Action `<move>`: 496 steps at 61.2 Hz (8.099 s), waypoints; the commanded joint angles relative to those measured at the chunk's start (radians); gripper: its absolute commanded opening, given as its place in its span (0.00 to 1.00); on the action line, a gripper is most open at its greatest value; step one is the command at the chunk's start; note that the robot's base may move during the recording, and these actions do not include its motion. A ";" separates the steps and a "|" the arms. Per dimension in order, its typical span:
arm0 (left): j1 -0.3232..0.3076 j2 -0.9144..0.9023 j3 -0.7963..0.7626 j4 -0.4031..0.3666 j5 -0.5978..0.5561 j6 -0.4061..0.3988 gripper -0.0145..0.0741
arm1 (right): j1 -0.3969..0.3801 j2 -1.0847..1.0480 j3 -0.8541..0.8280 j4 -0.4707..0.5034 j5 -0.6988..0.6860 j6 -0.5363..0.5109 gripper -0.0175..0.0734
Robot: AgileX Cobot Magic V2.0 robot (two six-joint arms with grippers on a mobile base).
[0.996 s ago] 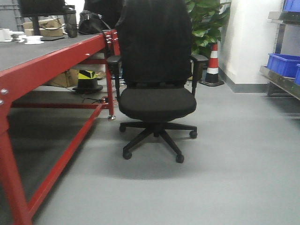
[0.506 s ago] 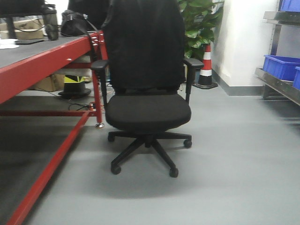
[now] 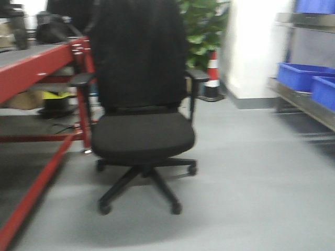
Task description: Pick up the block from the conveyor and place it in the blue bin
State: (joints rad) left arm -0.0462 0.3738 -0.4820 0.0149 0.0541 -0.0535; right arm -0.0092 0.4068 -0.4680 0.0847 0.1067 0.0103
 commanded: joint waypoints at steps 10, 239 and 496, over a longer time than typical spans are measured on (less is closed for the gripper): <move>0.000 -0.004 0.001 -0.004 -0.020 0.001 0.04 | -0.002 -0.004 0.003 0.002 -0.022 -0.002 0.02; 0.000 -0.004 0.001 -0.004 -0.020 0.001 0.04 | -0.002 -0.004 0.003 0.002 -0.023 -0.002 0.02; -0.246 -0.101 0.021 -0.056 0.025 0.001 0.04 | 0.277 0.100 -0.018 -0.052 -0.097 -0.004 0.02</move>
State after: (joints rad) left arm -0.2965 0.2795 -0.4641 -0.0359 0.0985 -0.0535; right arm 0.2726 0.5217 -0.4877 0.0317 0.0192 0.0083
